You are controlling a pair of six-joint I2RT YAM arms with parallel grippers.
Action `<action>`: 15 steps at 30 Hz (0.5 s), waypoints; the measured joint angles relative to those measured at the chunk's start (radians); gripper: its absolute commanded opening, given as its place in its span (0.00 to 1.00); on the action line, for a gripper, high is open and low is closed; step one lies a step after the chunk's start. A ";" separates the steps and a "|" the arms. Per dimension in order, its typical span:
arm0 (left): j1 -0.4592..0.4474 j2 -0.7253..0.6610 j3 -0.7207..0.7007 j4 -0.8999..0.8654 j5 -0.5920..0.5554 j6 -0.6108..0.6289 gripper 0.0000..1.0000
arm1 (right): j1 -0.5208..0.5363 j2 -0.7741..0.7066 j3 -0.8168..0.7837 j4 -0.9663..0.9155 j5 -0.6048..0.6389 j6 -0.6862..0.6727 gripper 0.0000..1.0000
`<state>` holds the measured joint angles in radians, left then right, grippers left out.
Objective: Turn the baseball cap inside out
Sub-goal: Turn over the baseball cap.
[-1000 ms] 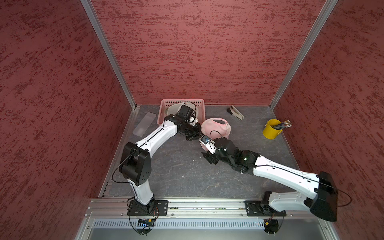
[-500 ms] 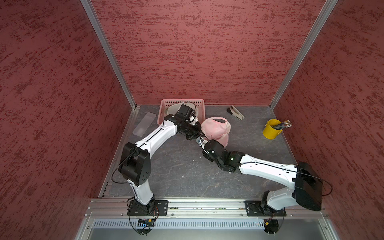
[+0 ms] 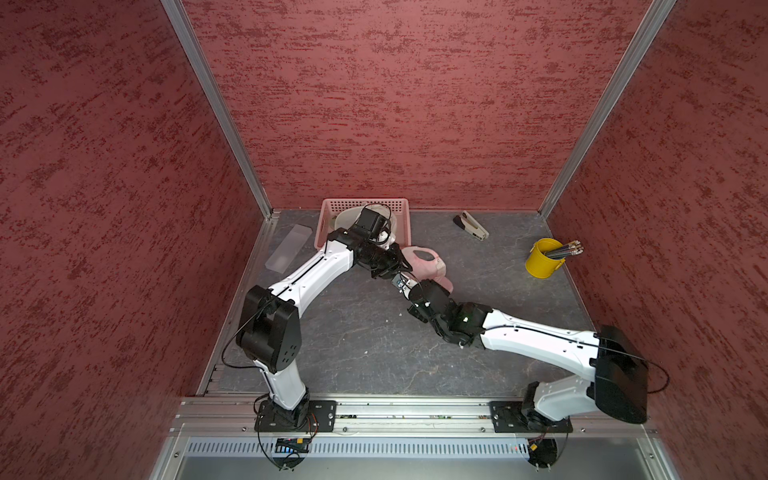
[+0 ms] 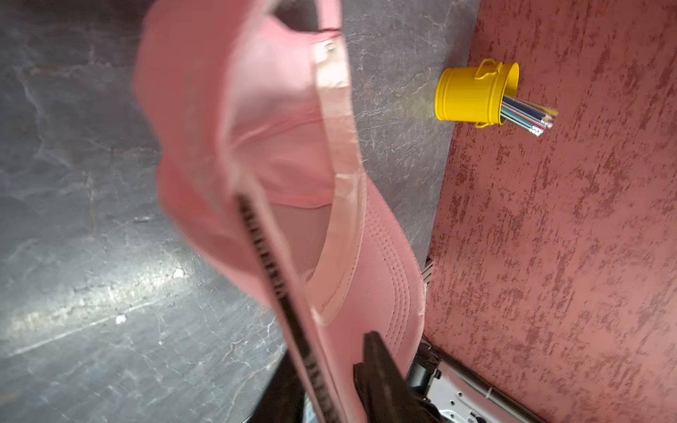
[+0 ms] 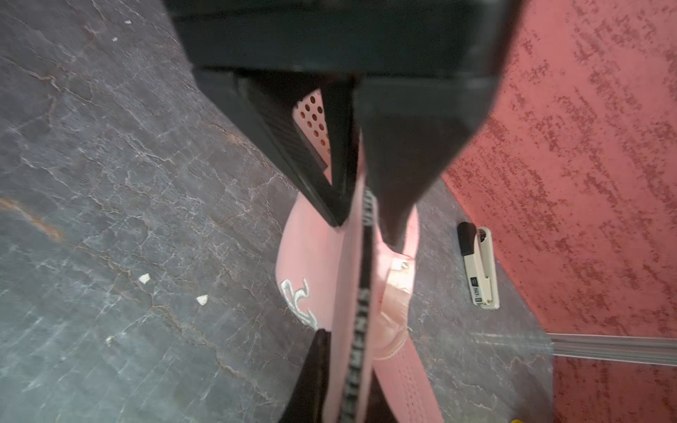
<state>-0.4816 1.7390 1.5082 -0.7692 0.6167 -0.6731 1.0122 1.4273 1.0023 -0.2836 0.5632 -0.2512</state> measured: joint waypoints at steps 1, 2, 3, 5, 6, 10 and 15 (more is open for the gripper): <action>0.000 -0.002 0.006 -0.001 -0.002 0.013 1.00 | -0.007 -0.006 0.010 -0.027 -0.016 0.018 0.06; 0.000 -0.005 0.011 -0.001 -0.003 0.020 1.00 | -0.014 -0.012 0.024 -0.057 -0.031 0.037 0.06; 0.001 -0.012 0.014 -0.003 -0.010 0.027 1.00 | -0.026 -0.018 0.042 -0.091 -0.049 0.055 0.06; 0.007 -0.030 0.022 -0.019 -0.021 0.042 1.00 | -0.052 -0.028 0.084 -0.153 -0.086 0.091 0.05; 0.013 -0.041 0.026 -0.028 -0.031 0.051 1.00 | -0.068 -0.034 0.105 -0.184 -0.105 0.109 0.05; 0.053 -0.085 0.061 -0.080 -0.091 0.100 1.00 | -0.152 -0.069 0.167 -0.280 -0.182 0.189 0.05; 0.116 -0.157 0.097 -0.147 -0.219 0.179 1.00 | -0.333 -0.106 0.187 -0.322 -0.329 0.338 0.06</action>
<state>-0.3660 1.5822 1.6051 -0.9165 0.3981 -0.4942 0.6788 1.3209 1.1893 -0.6052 0.2340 0.0872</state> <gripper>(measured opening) 0.996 0.097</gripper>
